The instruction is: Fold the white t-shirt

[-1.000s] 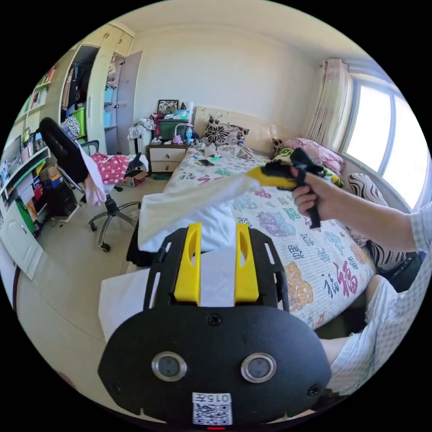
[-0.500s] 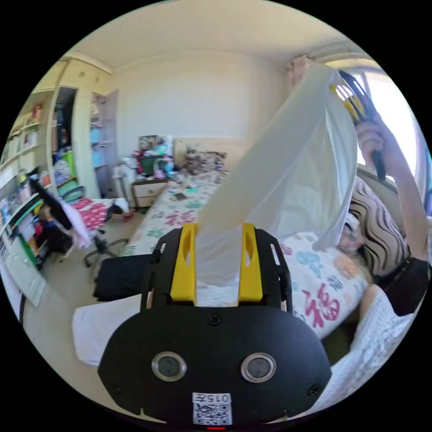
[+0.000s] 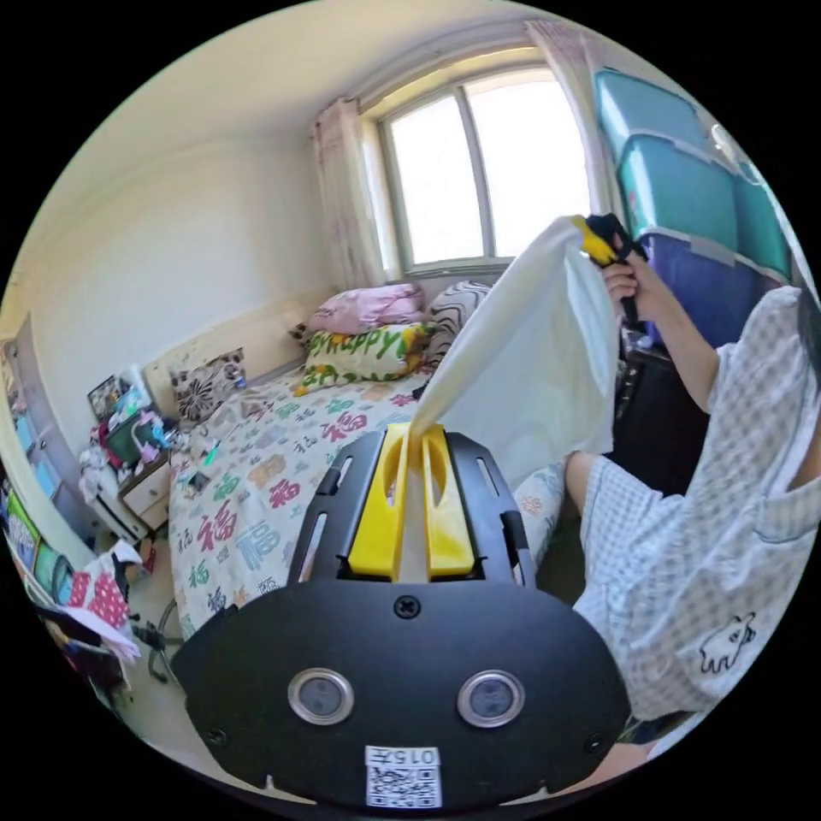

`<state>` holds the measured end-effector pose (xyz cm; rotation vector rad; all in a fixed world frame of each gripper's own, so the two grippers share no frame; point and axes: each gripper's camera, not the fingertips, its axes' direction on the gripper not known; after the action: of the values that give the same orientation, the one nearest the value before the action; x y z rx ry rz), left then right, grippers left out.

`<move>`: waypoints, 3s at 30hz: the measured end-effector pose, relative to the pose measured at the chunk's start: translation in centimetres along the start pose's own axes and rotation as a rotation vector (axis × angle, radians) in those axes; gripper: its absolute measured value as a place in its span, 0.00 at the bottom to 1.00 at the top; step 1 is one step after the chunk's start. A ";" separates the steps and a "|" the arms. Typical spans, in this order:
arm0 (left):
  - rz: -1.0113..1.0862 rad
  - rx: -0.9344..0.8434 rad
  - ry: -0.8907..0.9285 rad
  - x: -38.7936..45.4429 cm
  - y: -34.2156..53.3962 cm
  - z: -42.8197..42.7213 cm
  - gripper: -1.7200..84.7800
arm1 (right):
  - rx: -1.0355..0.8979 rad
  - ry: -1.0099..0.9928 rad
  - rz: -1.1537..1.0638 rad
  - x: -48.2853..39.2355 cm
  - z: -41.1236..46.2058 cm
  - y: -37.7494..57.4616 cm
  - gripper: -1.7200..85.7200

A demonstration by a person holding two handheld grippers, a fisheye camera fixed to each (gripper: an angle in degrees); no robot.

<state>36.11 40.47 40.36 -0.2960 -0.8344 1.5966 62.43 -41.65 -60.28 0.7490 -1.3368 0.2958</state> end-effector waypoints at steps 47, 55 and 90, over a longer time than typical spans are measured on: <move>-0.082 -0.461 -0.045 33.6 27.3 42.0 0.10 | -0.725 0.165 0.123 -2.0 9.5 10.7 0.02; -0.124 -0.374 -0.315 34.0 28.3 38.6 0.03 | -0.713 0.208 0.145 -5.0 6.6 9.7 0.02; -0.174 -0.076 -0.001 23.8 10.8 21.4 0.02 | -0.610 0.448 0.029 -17.0 14.7 13.2 0.15</move>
<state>9.48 55.58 54.69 -0.2696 -0.8985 1.4058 39.22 -37.64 -71.46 0.1334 -0.9320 0.0594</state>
